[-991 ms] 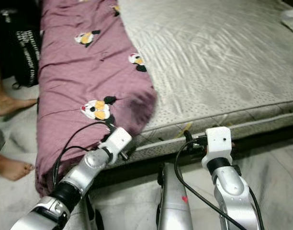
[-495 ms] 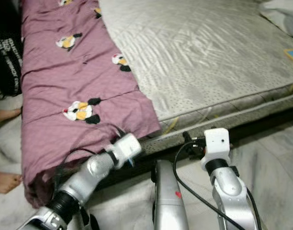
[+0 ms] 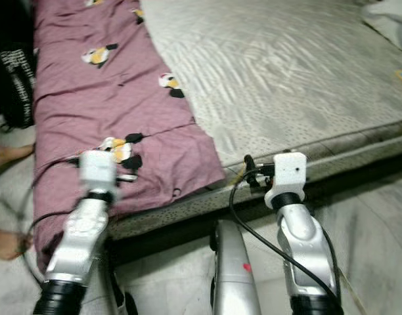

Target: Clean up the room

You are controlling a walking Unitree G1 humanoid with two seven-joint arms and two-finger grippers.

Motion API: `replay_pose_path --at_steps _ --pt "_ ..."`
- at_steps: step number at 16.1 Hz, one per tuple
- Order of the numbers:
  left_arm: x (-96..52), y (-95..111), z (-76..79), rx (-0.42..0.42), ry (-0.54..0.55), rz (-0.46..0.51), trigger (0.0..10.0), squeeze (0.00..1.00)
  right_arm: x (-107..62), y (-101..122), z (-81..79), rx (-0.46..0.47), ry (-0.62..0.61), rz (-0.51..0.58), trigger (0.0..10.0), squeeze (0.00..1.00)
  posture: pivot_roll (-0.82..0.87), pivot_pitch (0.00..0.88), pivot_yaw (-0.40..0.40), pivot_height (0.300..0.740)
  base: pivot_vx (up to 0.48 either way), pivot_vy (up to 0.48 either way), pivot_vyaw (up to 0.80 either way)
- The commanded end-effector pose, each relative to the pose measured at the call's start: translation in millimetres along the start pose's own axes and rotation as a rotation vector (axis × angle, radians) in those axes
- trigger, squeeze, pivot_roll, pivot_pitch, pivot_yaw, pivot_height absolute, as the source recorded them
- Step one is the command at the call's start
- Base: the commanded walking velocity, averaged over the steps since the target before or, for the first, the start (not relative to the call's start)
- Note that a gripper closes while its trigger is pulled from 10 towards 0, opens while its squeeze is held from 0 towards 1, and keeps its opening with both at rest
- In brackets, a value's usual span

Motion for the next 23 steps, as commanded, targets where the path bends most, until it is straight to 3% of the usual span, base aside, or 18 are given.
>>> replay_pose_path --at_steps 1,2,4,6,8,11,14,15,17,19,20,23 --pt "-0.9 -15 -10.2 -0.042 0.046 -0.088 10.0 0.0 0.8 -2 0.2 -0.004 -0.003 -0.004 10.0 0.0 -0.09 0.08 -0.016 0.506 0.0 0.0 0.0" --pt "-1.5 -15 -23.1 -0.057 0.088 -0.102 10.0 0.0 5.5 -2 -2.9 0.023 0.019 -0.003 10.0 0.0 -0.08 0.08 -0.007 0.506 0.0 0.0 0.0" --pt "-12.9 -9 -34.2 -0.091 0.133 -0.094 10.0 0.0 17.0 -4 -10.2 0.057 0.076 -0.026 10.0 0.0 -0.05 0.085 0.004 0.506 0.0 0.0 0.0" --pt "-41.0 -15 -45.3 -0.124 0.209 -0.133 10.0 0.0 39.1 -9 -33.5 0.085 0.162 -0.07 10.0 0.0 0.0 0.093 0.003 0.506 0.0 0.0 0.0" --pt "-55.6 -16 -47.1 -0.104 0.207 -0.144 10.0 0.0 50.7 -8 -49.6 0.119 0.193 -0.067 10.0 0.0 0.05 0.101 -0.01 0.506 0.0 0.0 0.0" --pt "-79.1 -13 -52.5 -0.08 0.221 -0.172 10.0 0.0 64.7 -11 -93.4 0.176 0.324 -0.089 10.0 0.0 0.12 0.12 -0.036 0.506 0.0 0.0 0.0" --pt "-84.3 -8 -51.2 -0.033 0.206 -0.161 10.0 0.0 68.4 -13 -132.7 0.221 0.443 -0.126 10.0 0.0 0.15 0.132 -0.046 0.506 0.0 0.0 0.0" --pt "-84.5 -7 -51.0 -0.029 0.204 -0.161 10.0 0.0 68.1 -13 -139.1 0.23 0.465 -0.131 10.0 0.0 0.16 0.134 -0.046 0.506 0.0 0.0 0.0" --pt "-85.8 -4 -49.9 -0.026 0.196 -0.172 10.0 0.0 62.9 -27 -167.4 0.25 0.545 -0.212 10.0 0.0 0.16 0.137 -0.041 0.506 0.0 0.0 0.0" --pt "-85.0 -3 -48.9 -0.024 0.186 -0.172 10.0 0.0 58.0 -43 -177.2 0.205 0.531 -0.277 10.0 0.0 0.16 0.138 -0.034 0.506 0.0 0.0 0.0" --pt "-84.0 -3 -49.1 -0.024 0.184 -0.172 10.0 0.0 56.0 -52 -180.1 0.235 0.502 -0.338 10.0 0.0 0.16 0.137 -0.034 0.506 0.0 0.0 0.0" --pt "-81.1 -2 -49.3 -0.024 0.175 -0.177 10.0 0.0 61.5 -68 -160.2 0.328 0.295 -0.458 10.0 0.0 0.16 0.132 -0.03 0.506 0.0 0.0 0.0"
Point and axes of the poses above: a point about 5 cm out from each wrist's last joint towards the gripper, its own x axis pointing out of the wrist towards the gripper, its own y axis along the axis of the wrist's last joint, z = x × y, the point moved 1 cm from there along x, pointing out of the wrist towards the gripper, and after that the axes turned 9 degrees about x, right-handed, at the moved point
